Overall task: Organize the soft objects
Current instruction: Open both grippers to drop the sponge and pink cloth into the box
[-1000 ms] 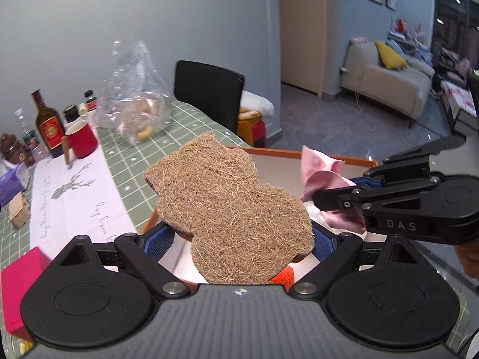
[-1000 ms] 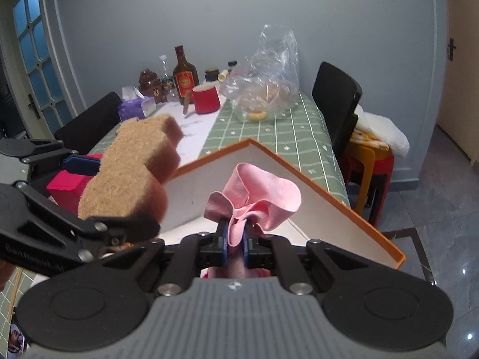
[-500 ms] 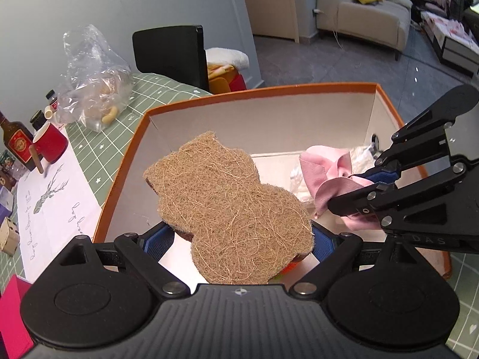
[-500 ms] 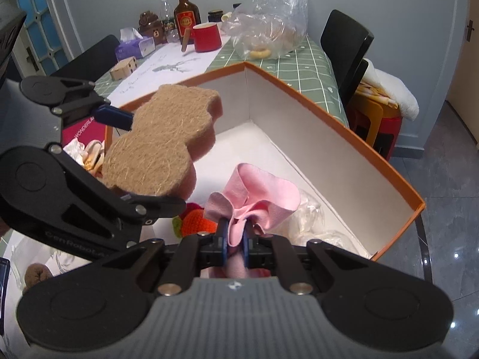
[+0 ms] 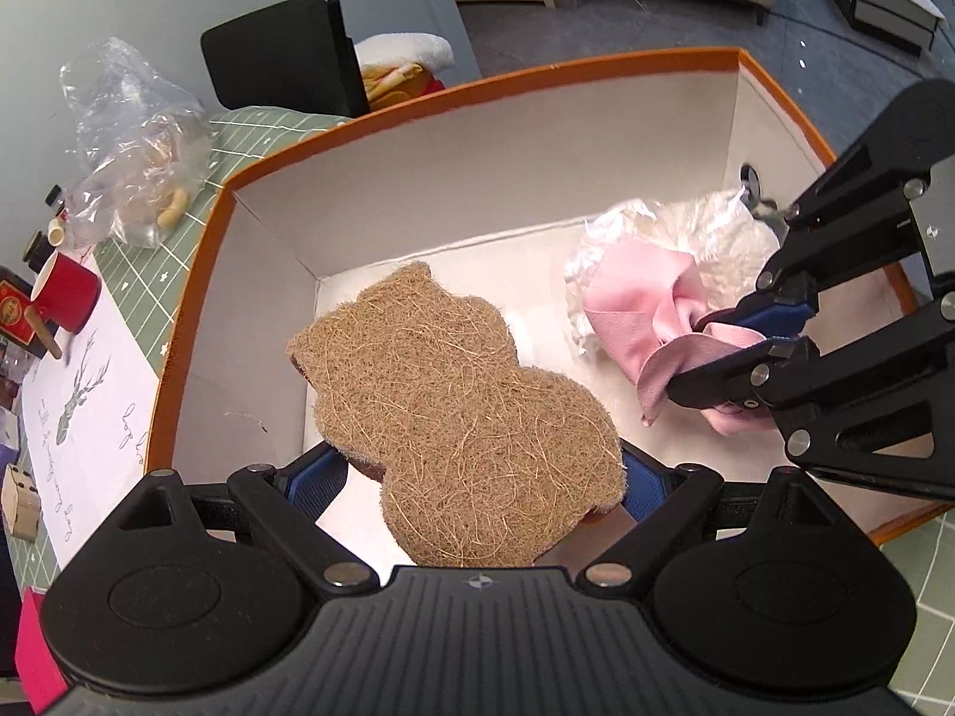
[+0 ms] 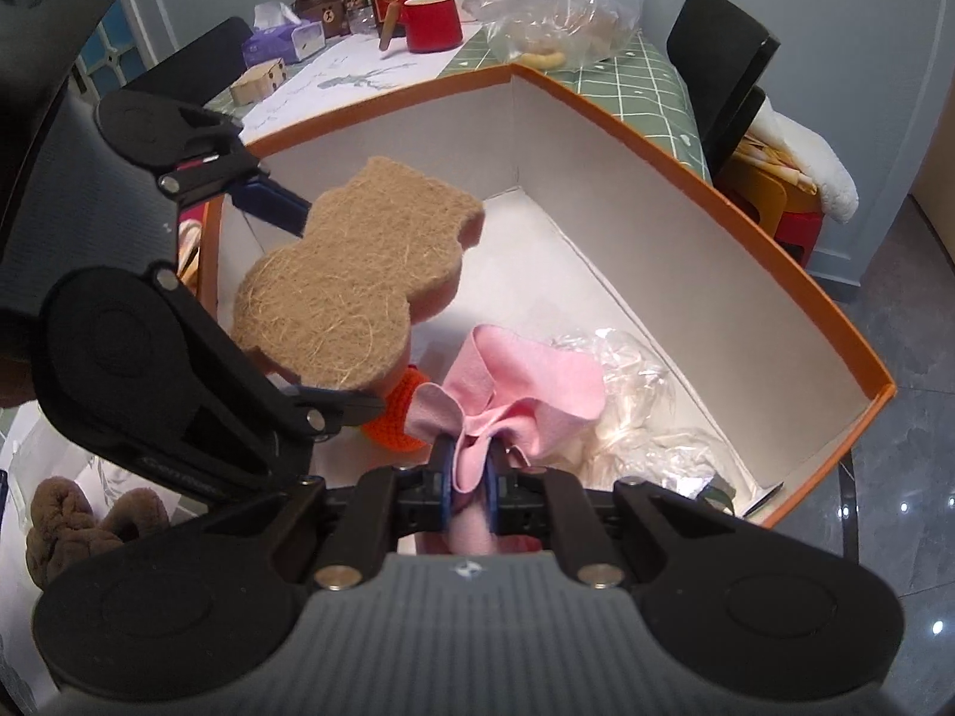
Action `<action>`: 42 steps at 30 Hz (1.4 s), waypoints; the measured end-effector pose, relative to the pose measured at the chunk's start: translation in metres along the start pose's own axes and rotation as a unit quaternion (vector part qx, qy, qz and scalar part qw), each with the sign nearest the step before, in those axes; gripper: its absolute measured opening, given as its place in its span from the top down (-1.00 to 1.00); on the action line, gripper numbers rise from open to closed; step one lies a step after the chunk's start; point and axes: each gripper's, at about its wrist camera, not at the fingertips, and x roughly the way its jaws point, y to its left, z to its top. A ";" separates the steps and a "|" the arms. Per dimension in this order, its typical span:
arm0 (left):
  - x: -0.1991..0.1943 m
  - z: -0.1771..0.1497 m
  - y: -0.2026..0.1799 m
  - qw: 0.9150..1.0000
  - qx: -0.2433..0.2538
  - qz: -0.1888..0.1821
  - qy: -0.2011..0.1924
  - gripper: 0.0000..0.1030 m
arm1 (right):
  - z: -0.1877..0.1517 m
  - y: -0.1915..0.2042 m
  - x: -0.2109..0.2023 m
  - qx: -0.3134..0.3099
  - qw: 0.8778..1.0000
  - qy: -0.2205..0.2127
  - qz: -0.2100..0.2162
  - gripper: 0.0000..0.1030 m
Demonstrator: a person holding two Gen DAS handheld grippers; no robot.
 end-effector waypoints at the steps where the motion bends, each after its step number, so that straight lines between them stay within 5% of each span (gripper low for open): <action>1: 0.001 0.000 0.000 1.000 0.002 -0.001 0.003 -1.00 | 0.000 0.001 0.001 -0.005 1.000 0.003 -0.002 0.82; 15: 0.015 -0.004 0.010 0.998 -0.045 -0.009 0.039 -1.00 | -0.001 0.004 0.003 -0.021 0.999 0.005 -0.029 0.71; 22: 0.007 -0.005 0.012 0.999 -0.042 0.013 0.029 -1.00 | -0.001 0.001 -0.008 -0.011 0.998 -0.029 -0.045 0.06; 42: -0.047 -0.004 0.028 0.996 -0.068 0.052 -0.034 -1.00 | 0.005 0.004 -0.050 0.018 0.992 -0.104 -0.067 -0.08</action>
